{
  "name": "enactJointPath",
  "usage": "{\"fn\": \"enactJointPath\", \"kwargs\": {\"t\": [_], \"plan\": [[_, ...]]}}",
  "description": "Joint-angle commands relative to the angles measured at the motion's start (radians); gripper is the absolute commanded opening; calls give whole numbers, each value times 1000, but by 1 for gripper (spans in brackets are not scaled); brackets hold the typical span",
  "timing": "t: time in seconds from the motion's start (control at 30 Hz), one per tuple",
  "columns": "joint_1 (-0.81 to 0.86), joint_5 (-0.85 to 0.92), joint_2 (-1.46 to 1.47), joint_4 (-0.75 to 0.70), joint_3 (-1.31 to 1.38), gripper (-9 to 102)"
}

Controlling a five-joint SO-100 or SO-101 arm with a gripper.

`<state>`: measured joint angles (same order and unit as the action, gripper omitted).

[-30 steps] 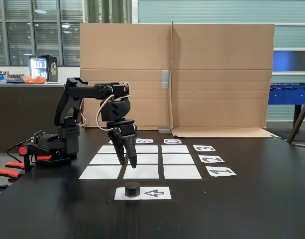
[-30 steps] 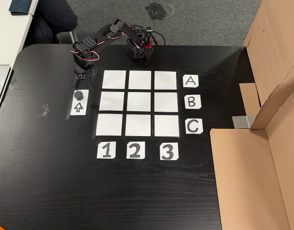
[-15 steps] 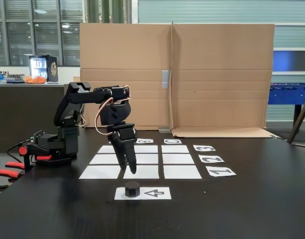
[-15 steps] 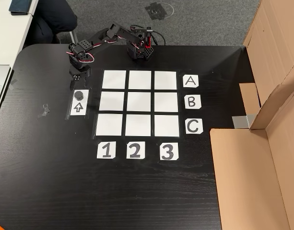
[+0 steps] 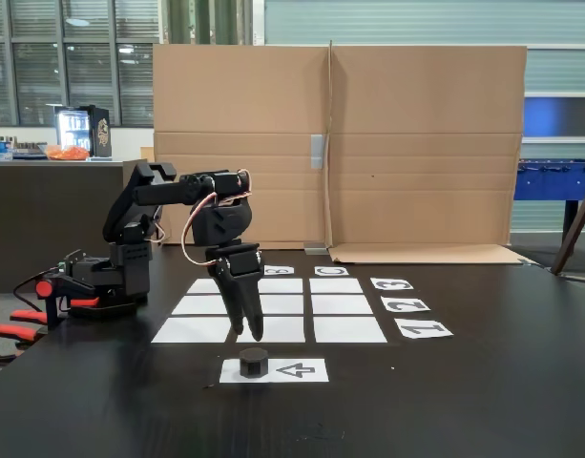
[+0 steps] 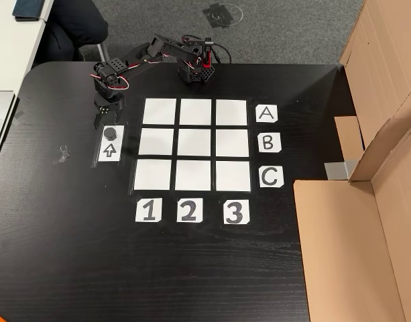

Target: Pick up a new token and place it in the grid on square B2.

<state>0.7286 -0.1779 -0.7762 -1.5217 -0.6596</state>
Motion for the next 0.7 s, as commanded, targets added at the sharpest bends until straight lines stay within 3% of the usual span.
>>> {"fn": "enactJointPath", "kwargs": {"t": [0.0, 0.67], "plan": [[12, -5, 0, 8, 44, 28], [6, 0, 127, -3, 138, 29]]}}
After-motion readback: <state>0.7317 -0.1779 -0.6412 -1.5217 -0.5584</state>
